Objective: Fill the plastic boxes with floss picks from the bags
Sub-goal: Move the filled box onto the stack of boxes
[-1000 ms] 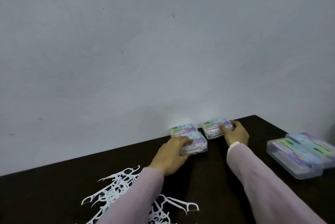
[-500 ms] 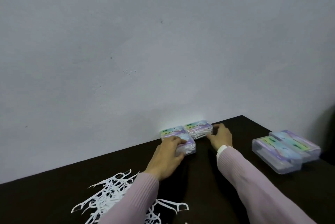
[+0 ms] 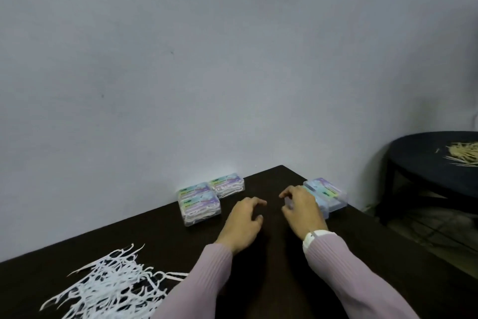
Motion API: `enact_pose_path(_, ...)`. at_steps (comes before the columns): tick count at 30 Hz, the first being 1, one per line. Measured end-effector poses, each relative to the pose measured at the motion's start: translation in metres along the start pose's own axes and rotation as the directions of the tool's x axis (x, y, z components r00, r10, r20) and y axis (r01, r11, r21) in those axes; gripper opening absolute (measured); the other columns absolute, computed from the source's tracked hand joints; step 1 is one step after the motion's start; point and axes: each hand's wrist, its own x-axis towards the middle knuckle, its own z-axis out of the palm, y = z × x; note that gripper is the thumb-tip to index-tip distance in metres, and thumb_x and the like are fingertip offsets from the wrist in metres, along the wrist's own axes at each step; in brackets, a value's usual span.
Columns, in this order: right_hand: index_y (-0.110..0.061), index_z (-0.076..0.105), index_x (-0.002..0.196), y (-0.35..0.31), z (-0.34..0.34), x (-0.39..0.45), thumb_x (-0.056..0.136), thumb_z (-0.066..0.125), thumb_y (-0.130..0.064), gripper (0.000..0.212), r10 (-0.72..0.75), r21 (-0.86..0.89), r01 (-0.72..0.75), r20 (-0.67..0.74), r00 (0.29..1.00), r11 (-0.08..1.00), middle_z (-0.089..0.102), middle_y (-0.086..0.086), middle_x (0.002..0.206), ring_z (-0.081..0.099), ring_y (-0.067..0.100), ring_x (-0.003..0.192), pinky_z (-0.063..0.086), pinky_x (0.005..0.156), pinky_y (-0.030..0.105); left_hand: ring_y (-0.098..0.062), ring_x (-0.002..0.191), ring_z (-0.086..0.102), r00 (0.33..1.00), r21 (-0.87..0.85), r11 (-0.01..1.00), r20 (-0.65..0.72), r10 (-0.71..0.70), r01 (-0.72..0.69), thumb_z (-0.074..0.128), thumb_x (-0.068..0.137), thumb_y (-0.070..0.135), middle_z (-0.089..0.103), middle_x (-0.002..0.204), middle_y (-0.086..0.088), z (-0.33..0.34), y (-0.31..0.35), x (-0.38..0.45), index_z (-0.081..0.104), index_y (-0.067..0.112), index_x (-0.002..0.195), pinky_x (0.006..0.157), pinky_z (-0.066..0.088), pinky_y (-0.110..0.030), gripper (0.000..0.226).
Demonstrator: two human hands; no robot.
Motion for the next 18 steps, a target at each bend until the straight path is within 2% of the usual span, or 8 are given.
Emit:
enact_pose_path(3, -0.017, 0.055, 0.114, 0.02, -0.015, -0.006, 0.089, 0.058, -0.014, 0.026, 0.012, -0.036, -0.013, -0.029, 1.0, 0.999, 0.056, 0.003, 0.123, 0.053, 0.018, 0.114, 0.044, 0.094, 0.026, -0.008, 0.125, 0.042, 1.0, -0.122, 0.992, -0.013, -0.024, 0.022, 0.049, 0.095, 0.008, 0.047, 0.136, 0.003, 0.019, 0.016, 0.006, 0.049, 0.02, 0.131, 0.096, 0.03, -0.015, 0.038)
enact_pose_path(6, -0.015, 0.054, 0.118, 0.029, -0.021, -0.012, 0.088, 0.059, -0.019, 0.03, 0.001, -0.069, -0.004, -0.045, 0.999, 0.998, 0.054, 0.004, 0.127, 0.054, 0.018, 0.115, 0.047, 0.091, 0.026, -0.011, 0.126, 0.045, 0.995, -0.258, 0.964, -0.048, -0.084, 0.069, 0.047, 0.095, 0.006, 0.048, 0.138, -0.001, 0.033, 0.028, 0.017, 0.048, 0.016, 0.133, 0.1, 0.035, -0.02, 0.039)
enact_pose_path(11, -0.017, 0.047, 0.126, 0.037, -0.023, -0.017, 0.09, 0.058, -0.027, 0.039, -0.044, -0.118, 0.043, -0.003, 0.999, 0.992, 0.051, 0.003, 0.13, 0.054, 0.015, 0.116, 0.047, 0.091, 0.024, -0.014, 0.138, 0.031, 0.995, -0.314, 0.947, -0.04, -0.086, 0.069, 0.04, 0.099, 0.012, 0.034, 0.15, -0.001, 0.049, 0.046, 0.033, 0.034, 0.016, 0.144, 0.113, 0.026, -0.029, 0.045)
enact_pose_path(14, -0.018, 0.047, 0.129, 0.041, -0.022, -0.017, 0.091, 0.055, -0.027, 0.04, -0.088, -0.117, 0.088, 0.005, 0.996, 0.989, 0.052, 0.001, 0.13, 0.054, 0.013, 0.115, 0.046, 0.09, 0.023, -0.017, 0.144, 0.017, 0.999, -0.195, 0.98, 0.039, -0.03, 0.037, 0.034, 0.102, 0.016, 0.02, 0.156, -0.004, 0.058, 0.051, 0.037, 0.03, 0.017, 0.147, 0.116, 0.015, -0.03, 0.045)
enact_pose_path(18, -0.018, 0.048, 0.129, 0.04, -0.018, -0.017, 0.09, 0.057, -0.023, 0.039, -0.114, -0.096, 0.116, 0.031, 0.993, 0.989, 0.052, 0.0, 0.13, 0.052, 0.013, 0.116, 0.045, 0.093, 0.024, -0.021, 0.144, 0.012, 1.0, 0.147, 0.989, 0.023, -0.003, -0.001, 0.035, 0.101, 0.017, 0.014, 0.158, -0.004, 0.057, 0.038, 0.032, 0.026, 0.024, 0.148, 0.118, 0.014, -0.039, 0.049)
